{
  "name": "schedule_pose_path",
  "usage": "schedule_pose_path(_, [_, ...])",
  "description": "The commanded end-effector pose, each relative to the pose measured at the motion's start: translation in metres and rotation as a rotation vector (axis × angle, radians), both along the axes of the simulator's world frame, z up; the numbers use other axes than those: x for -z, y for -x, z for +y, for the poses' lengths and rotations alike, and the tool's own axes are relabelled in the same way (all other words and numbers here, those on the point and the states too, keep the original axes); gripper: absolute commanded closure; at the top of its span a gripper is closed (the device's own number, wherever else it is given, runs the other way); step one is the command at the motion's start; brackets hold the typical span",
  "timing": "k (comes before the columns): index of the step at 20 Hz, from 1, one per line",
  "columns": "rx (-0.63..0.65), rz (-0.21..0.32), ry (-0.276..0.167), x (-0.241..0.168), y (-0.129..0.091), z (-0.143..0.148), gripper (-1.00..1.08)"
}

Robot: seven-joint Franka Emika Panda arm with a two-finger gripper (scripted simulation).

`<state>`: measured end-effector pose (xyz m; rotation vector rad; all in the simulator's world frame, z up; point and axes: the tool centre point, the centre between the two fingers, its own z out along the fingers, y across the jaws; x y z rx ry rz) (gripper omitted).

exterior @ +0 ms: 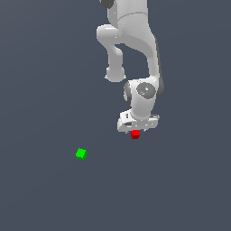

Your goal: Stack the red cube on top of the green cube.

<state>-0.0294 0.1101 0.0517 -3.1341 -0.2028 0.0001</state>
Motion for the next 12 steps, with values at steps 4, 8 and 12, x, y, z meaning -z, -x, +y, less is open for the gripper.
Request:
schedule_pose_path(4, [0.000,0.000,0.001,0.025,0.001,0.000,-0.92])
schedule_pose_path(8, [0.000,0.000,0.001,0.032,0.000,0.001,-0.92])
schedule_pose_path(12, [0.000,0.000,0.001,0.032,0.000,0.001,1.08])
